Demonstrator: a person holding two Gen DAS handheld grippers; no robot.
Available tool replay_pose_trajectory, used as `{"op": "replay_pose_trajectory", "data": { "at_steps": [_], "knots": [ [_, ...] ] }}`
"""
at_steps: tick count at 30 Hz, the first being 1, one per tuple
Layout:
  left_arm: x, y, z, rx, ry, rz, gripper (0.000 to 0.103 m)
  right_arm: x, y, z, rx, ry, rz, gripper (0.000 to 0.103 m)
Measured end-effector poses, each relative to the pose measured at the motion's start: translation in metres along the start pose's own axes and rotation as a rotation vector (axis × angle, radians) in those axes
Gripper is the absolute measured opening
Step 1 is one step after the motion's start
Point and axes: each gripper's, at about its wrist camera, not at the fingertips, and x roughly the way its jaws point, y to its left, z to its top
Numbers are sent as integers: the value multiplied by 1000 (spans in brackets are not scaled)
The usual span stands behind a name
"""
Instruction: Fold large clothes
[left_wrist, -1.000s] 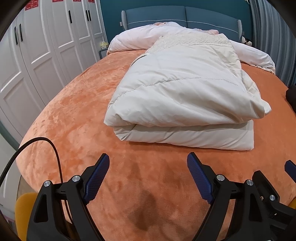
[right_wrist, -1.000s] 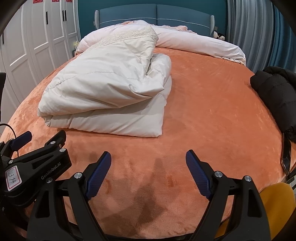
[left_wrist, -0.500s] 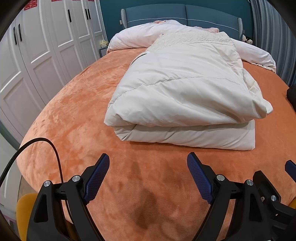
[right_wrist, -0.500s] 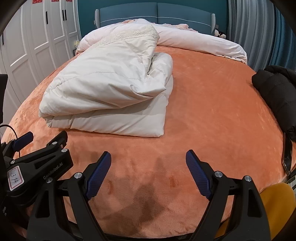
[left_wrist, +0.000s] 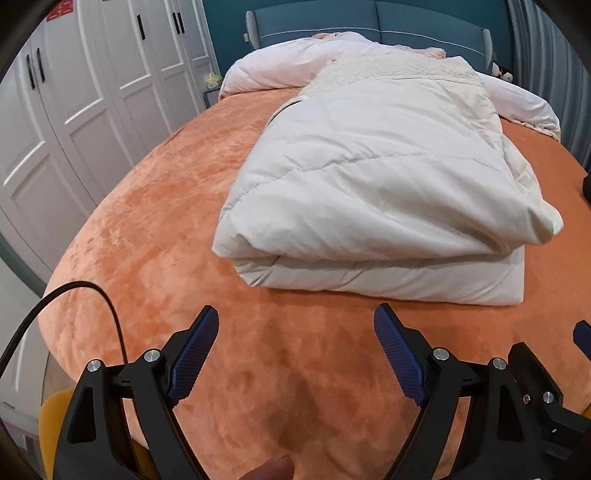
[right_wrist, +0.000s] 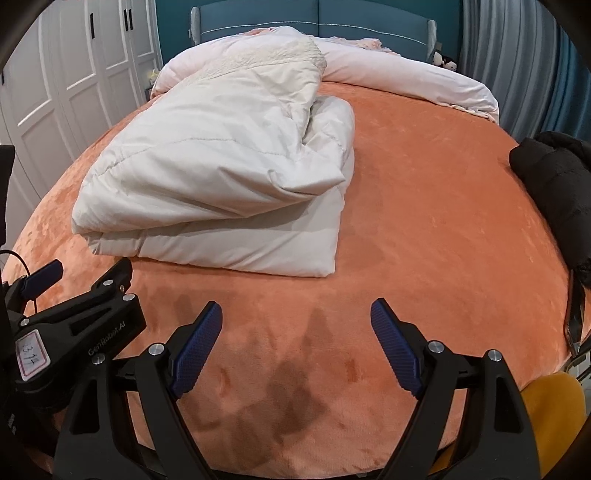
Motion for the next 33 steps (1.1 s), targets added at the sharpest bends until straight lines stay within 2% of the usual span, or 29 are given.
{"op": "replay_pose_trajectory", "data": {
  "at_steps": [9, 33],
  "knots": [
    [2, 4, 7, -27, -8, 1, 84, -3, 5, 4, 7, -8, 7, 80],
    [-4, 0, 16, -14, -14, 8, 83, -10, 6, 9, 12, -19, 10, 80]
  ]
}}
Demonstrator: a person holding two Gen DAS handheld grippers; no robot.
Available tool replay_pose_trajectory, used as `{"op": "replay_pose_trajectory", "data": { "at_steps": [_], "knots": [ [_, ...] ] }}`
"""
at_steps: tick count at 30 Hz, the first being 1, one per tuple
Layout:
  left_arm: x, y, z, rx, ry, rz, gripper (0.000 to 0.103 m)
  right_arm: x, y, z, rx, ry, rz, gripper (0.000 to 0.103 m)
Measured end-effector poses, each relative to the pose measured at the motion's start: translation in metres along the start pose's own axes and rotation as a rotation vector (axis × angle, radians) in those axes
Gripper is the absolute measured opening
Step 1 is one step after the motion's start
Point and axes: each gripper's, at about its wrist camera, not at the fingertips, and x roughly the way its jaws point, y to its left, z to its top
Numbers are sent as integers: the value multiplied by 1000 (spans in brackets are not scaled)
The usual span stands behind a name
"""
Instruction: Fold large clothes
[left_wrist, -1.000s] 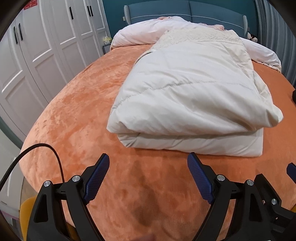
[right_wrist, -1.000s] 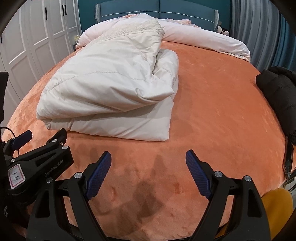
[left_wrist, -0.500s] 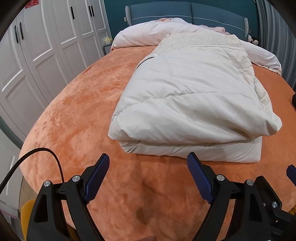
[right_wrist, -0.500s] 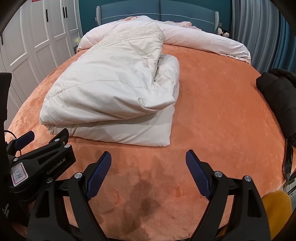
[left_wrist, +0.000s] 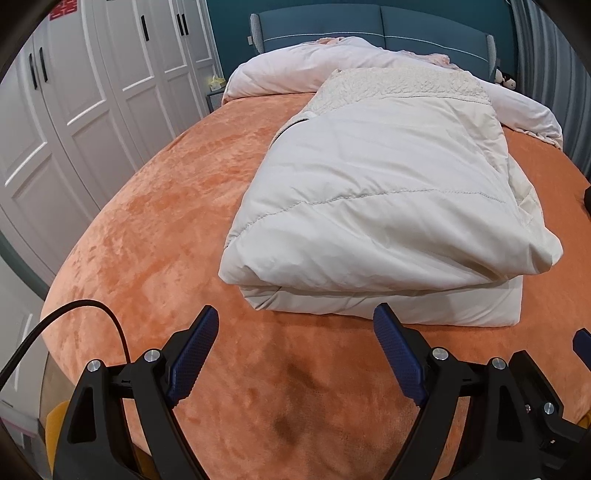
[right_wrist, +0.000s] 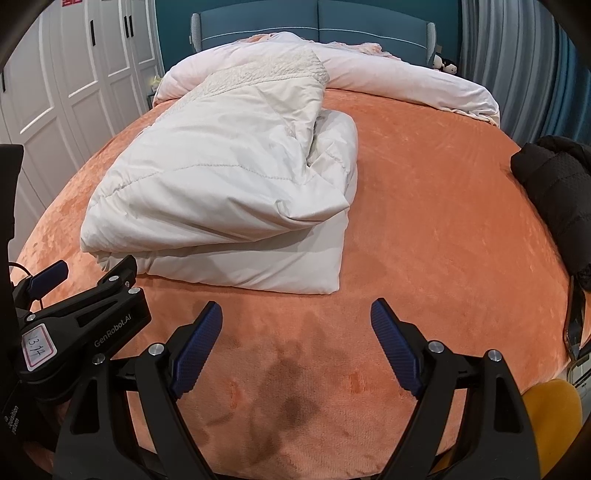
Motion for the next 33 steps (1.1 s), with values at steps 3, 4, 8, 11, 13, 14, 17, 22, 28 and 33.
{"op": "replay_pose_trajectory", "data": {
  "at_steps": [3, 4, 8, 11, 13, 14, 17, 22, 28, 33],
  "knots": [
    [0, 0, 0, 1, -1, 3, 83, 0, 0, 0, 1, -2, -1, 80],
    [-1, 0, 1, 1, -2, 3, 83, 0, 1, 0, 1, -1, -1, 80],
    [-1, 0, 1, 1, -2, 3, 83, 0, 0, 0, 0, 0, -1, 80],
    [-1, 0, 2, 3, -2, 3, 83, 0, 1, 0, 1, 0, -1, 80],
    [-1, 0, 2, 3, -2, 3, 83, -1, 0, 0, 1, 0, 0, 80],
    [-1, 0, 2, 2, -2, 2, 83, 0, 0, 0, 0, -1, -1, 80],
    [-2, 0, 2, 2, -4, 4, 83, 0, 0, 0, 2, -1, -2, 80],
    [-1, 0, 2, 3, -3, 3, 82, -1, 1, 0, 6, -3, -4, 80],
    [-1, 0, 2, 4, -1, 4, 82, -2, 1, 0, 9, -1, -4, 80],
    [0, 1, 2, 3, 11, 5, 84, -3, 0, 1, 11, -5, -10, 80]
  ]
}}
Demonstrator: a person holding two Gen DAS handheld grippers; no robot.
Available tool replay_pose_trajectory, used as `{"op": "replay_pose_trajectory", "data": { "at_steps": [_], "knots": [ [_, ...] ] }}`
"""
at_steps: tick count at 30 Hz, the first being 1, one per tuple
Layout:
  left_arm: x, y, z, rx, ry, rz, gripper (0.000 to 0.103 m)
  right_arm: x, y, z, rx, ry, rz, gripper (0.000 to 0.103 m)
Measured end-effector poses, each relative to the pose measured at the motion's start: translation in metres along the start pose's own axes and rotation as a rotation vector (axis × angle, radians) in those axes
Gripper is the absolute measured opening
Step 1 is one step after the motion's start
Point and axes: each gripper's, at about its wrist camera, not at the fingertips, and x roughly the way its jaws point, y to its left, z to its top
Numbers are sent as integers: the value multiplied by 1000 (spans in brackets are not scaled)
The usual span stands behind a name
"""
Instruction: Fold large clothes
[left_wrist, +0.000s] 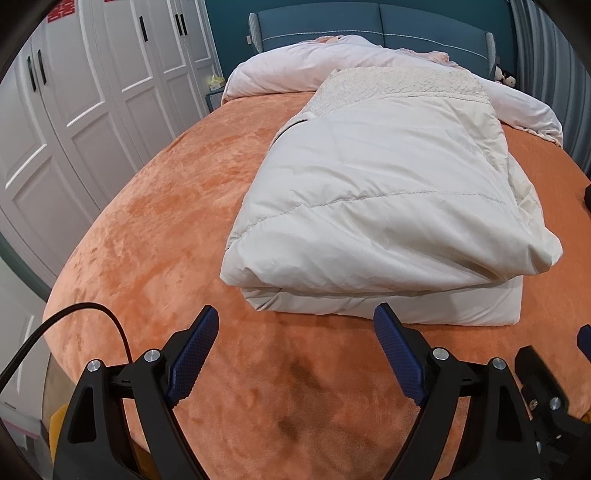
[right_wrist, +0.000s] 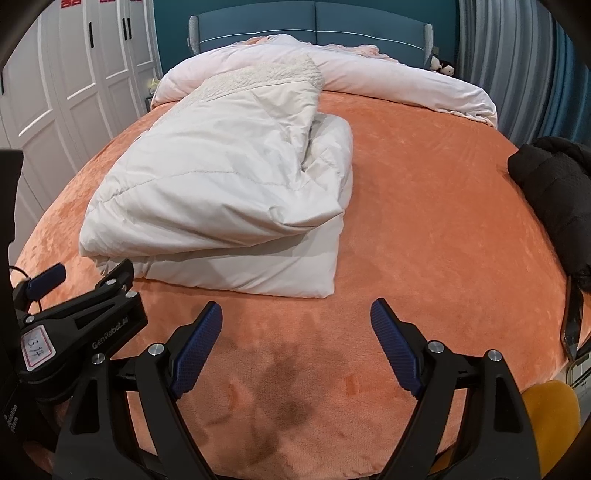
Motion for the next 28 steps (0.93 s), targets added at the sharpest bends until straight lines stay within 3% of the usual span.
{"op": "replay_pose_trajectory", "data": {
  "at_steps": [13, 22, 28],
  "knots": [
    [2, 1, -4, 5, 28, 9, 83, 4, 9, -4, -18, 42, -1, 79],
    [7, 3, 4, -6, 111, -20, 83, -2, 10, 9, -38, 57, -30, 79],
    [2, 9, 5, -8, 126, -25, 83, -9, 12, 11, -33, 71, -32, 80]
  ]
}}
